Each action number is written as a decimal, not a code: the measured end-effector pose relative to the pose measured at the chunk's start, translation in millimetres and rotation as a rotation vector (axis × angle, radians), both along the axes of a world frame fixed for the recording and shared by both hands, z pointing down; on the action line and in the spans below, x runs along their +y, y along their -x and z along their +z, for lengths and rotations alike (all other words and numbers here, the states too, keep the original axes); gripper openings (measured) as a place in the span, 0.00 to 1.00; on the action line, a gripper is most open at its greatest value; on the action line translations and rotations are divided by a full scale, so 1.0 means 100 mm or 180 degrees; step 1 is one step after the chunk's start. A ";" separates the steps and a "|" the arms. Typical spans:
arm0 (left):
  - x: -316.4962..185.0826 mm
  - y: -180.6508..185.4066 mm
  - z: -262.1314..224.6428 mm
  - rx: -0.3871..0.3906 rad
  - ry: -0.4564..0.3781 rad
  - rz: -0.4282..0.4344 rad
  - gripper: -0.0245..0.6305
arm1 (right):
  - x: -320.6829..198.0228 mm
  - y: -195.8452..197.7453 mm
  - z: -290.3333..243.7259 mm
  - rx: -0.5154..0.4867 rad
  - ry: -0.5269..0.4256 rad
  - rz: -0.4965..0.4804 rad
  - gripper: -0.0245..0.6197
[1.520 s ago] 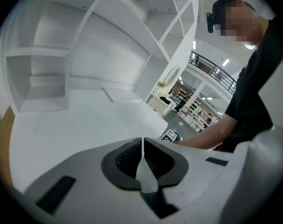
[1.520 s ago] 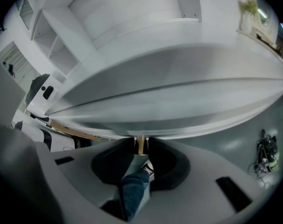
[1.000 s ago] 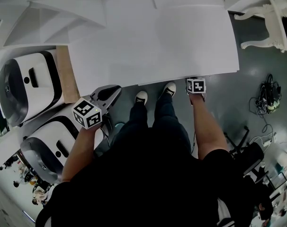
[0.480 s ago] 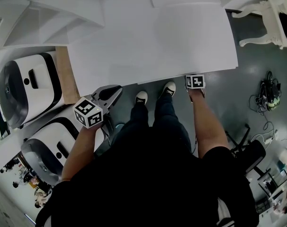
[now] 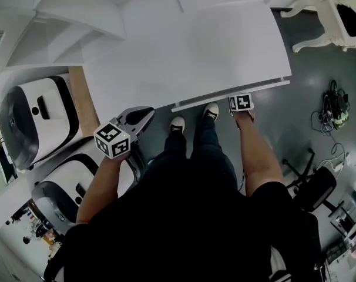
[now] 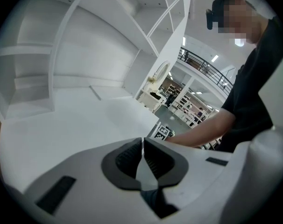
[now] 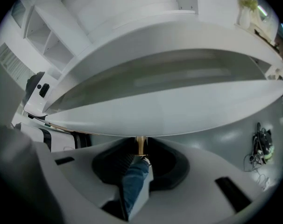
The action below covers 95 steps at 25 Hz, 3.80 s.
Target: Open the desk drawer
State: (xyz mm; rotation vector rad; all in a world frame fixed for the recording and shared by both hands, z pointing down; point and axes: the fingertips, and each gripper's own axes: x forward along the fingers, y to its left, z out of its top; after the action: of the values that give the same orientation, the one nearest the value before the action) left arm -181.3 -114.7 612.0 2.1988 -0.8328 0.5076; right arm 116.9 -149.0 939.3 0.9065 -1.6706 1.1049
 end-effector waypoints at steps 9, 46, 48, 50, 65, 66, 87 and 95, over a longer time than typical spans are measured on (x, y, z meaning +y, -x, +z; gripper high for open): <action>-0.04 -0.18 -0.03 -0.0008 -0.0003 0.0333 0.07 | 0.41 -0.13 0.03 0.0029 0.0070 0.0131 0.18; 0.03 -1.33 -0.04 0.0029 -0.0035 0.1566 0.07 | 2.02 -0.48 0.03 -0.0265 0.0351 0.0570 0.18; 0.03 -1.34 -0.02 0.0035 -0.0025 0.1569 0.07 | 2.15 -0.71 0.04 0.0122 0.0498 0.0492 0.18; 0.02 -1.35 -0.01 0.0042 -0.0019 0.1572 0.07 | 2.17 -0.71 0.04 0.0110 0.0525 0.0478 0.18; 0.00 -1.34 0.00 0.0056 -0.0014 0.1538 0.07 | 2.03 -0.49 0.03 -0.0245 0.0365 0.0482 0.18; 0.00 -1.34 -0.01 0.0057 -0.0018 0.1539 0.07 | 2.07 -0.60 0.03 -0.0069 0.0420 0.0444 0.18; -0.05 -1.45 -0.36 0.0264 -0.0302 0.1573 0.07 | 2.11 -0.82 -0.46 0.0144 0.0046 0.0502 0.12; -0.06 -1.57 -0.67 0.0391 -0.0538 0.1671 0.07 | 1.93 -0.91 -1.11 0.0112 -0.0417 0.0714 0.11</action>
State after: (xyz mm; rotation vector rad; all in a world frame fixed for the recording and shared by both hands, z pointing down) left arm -24.6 -120.7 544.5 2.5814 -0.2295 0.5564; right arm 208.3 44.4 828.0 1.2143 -1.6568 1.1296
